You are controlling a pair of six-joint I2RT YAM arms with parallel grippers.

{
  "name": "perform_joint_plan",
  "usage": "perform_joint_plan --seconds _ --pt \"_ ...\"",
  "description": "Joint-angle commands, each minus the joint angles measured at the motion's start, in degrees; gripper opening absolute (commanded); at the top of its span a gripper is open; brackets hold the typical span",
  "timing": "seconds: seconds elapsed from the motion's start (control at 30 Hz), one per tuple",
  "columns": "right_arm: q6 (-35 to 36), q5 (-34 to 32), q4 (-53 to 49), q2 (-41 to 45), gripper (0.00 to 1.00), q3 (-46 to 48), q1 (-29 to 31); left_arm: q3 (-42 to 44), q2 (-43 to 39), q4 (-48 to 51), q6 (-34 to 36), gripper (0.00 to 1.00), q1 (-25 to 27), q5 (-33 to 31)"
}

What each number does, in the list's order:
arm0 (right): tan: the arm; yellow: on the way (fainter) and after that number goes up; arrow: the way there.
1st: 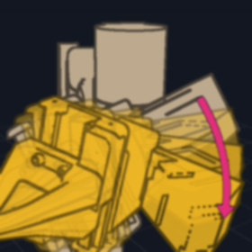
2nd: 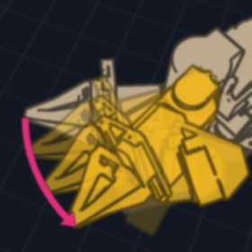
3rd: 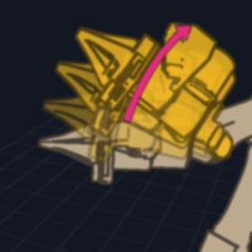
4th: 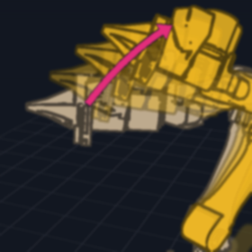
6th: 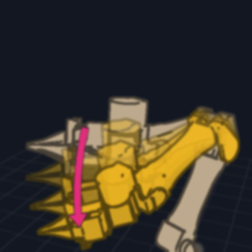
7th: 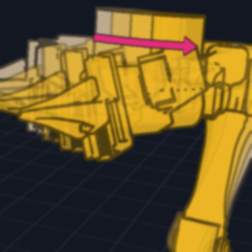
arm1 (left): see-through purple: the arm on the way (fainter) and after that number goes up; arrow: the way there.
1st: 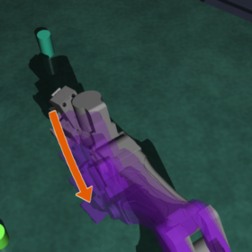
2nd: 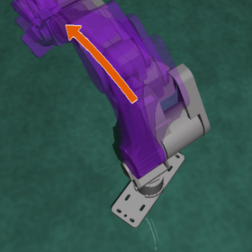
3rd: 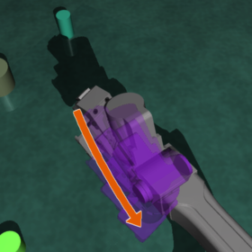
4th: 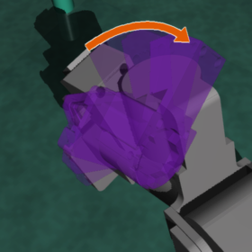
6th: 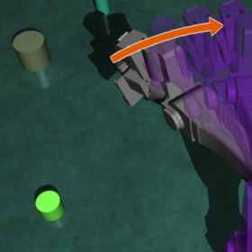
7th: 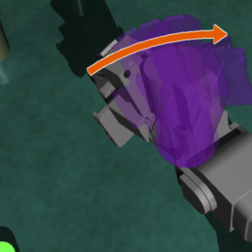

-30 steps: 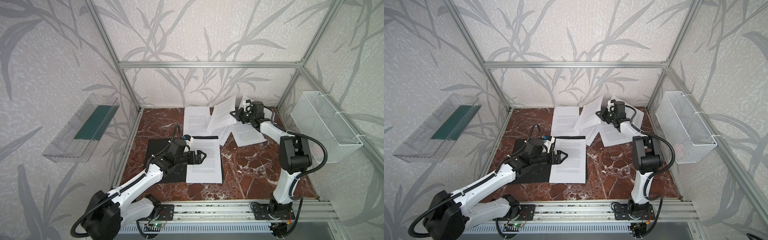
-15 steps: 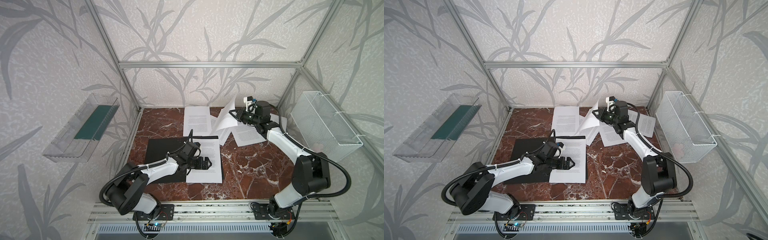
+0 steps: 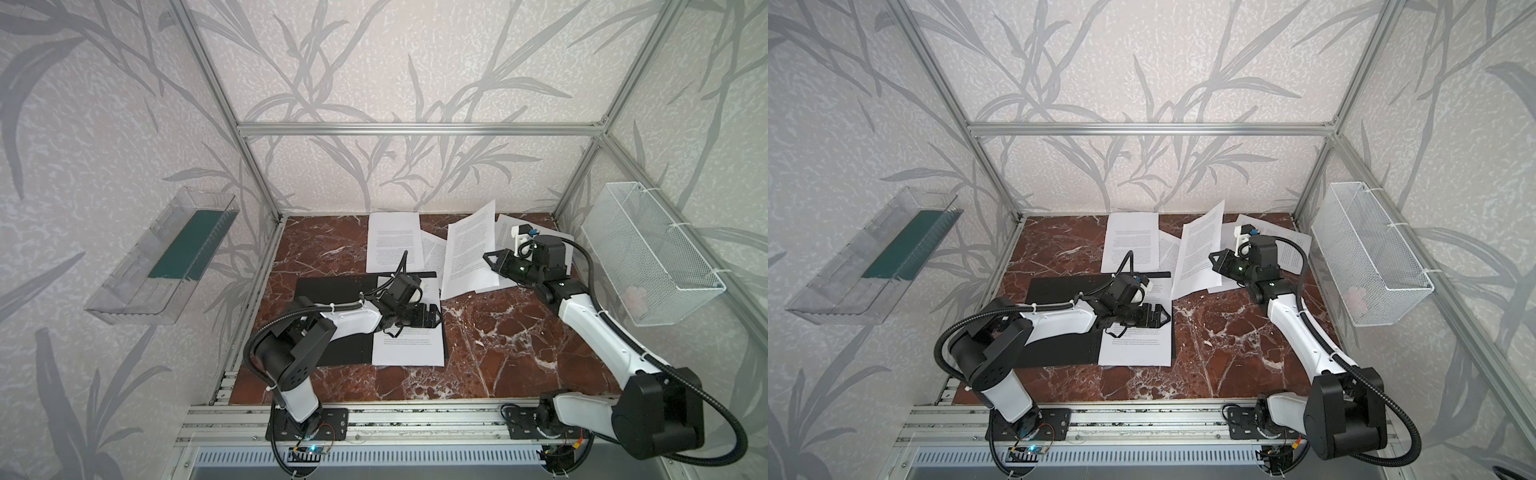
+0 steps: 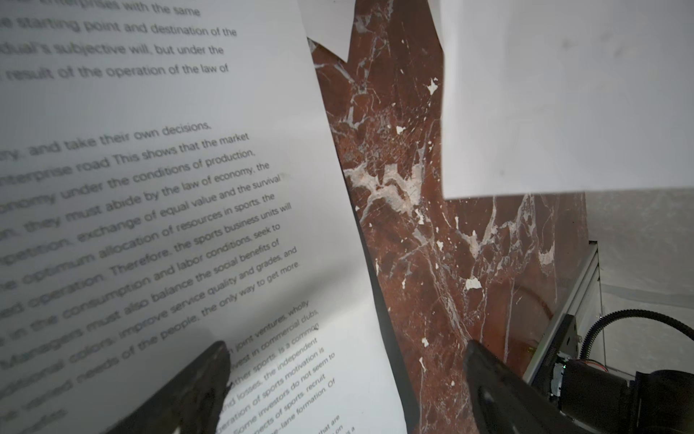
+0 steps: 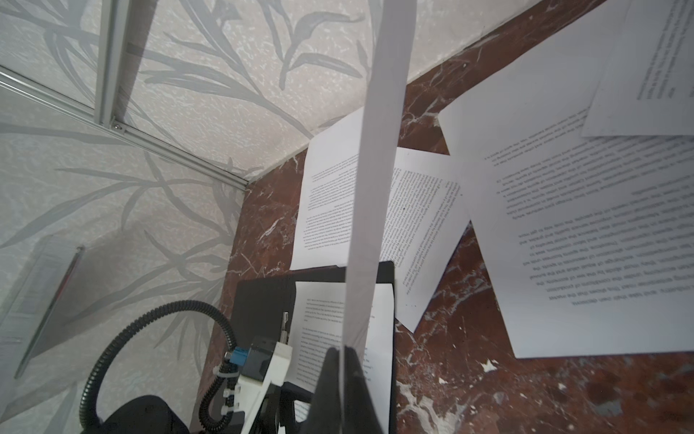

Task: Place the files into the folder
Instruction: 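Lay the sheet over the folder with the left gripper while the right holds another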

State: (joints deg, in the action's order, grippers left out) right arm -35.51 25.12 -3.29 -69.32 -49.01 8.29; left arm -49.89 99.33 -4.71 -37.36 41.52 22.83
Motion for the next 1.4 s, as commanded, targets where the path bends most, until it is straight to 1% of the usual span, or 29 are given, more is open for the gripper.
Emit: perform_joint_plan --seconds 0.0,0.17,0.27,0.5,0.8,1.0,1.23,1.37 --pt "4.1 -4.7 -2.8 6.5 0.0 4.0 0.0 -1.5 1.9 -0.7 -0.9 0.97 0.2 -1.0" --pt "4.3 -9.9 -3.6 12.8 0.0 11.2 0.1 -2.9 3.5 0.6 -0.9 0.97 0.1 -2.6" --pt "3.4 -9.6 -1.1 13.0 0.0 13.1 0.1 -3.3 3.7 1.5 -0.8 0.97 0.1 -4.1" --pt "3.0 -6.8 0.8 8.7 0.0 12.8 1.0 -4.2 3.5 3.0 -0.4 0.97 -0.5 -5.5" --pt "3.6 -6.9 0.2 8.6 0.0 12.3 1.9 -6.1 4.1 5.2 0.4 0.97 -2.2 -6.6" --pt "3.6 -6.1 0.2 7.9 0.0 11.9 2.1 -7.6 5.9 5.7 0.4 0.97 -4.2 -5.8" --pt "3.8 -5.9 -0.2 8.0 0.0 11.7 2.1 -8.9 5.1 7.2 1.2 0.97 -5.9 -5.1" --pt "3.9 -5.9 -0.5 8.2 0.0 11.6 2.1 -9.4 5.2 6.8 1.4 0.97 -6.0 -2.6"
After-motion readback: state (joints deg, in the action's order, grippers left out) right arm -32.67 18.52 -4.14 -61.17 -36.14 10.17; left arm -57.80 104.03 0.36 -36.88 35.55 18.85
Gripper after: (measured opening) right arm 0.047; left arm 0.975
